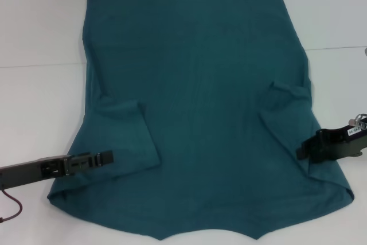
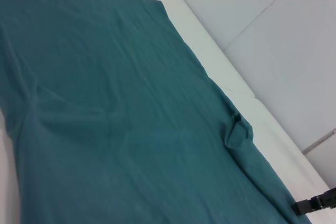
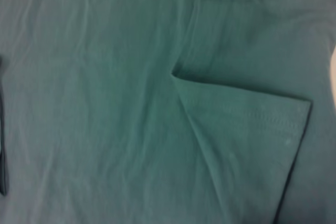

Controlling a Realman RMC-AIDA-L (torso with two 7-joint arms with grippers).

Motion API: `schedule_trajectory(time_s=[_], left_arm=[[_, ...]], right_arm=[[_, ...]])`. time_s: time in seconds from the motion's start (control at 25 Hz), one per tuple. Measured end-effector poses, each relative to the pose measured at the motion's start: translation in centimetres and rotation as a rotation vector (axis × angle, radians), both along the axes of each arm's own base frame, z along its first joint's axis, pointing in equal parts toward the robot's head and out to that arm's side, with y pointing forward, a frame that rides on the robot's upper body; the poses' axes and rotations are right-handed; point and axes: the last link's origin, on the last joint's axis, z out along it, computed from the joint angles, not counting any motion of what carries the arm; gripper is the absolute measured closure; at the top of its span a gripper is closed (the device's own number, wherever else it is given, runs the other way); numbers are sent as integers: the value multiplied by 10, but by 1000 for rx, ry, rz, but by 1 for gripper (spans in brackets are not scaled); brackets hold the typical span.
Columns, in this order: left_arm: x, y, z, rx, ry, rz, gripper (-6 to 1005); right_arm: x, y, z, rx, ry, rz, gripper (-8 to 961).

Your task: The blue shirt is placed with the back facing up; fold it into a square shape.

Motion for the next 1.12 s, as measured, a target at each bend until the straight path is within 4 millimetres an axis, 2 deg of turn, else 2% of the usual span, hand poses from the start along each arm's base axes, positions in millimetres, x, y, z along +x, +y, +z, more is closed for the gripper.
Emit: schedule_trajectory(time_s=[0.56,0.88,1.12], left_arm=[[-1,0,-3,-5,-3,6,91],[-2,0,-3,-4,-3,9,91],[-5,0,-1,0,0,20,91]], right_arm=[[-13,10,-12,46,47,29,519],[-41,12,-12,105,281,201,520],[-41,7,-15,14,217,192,521]])
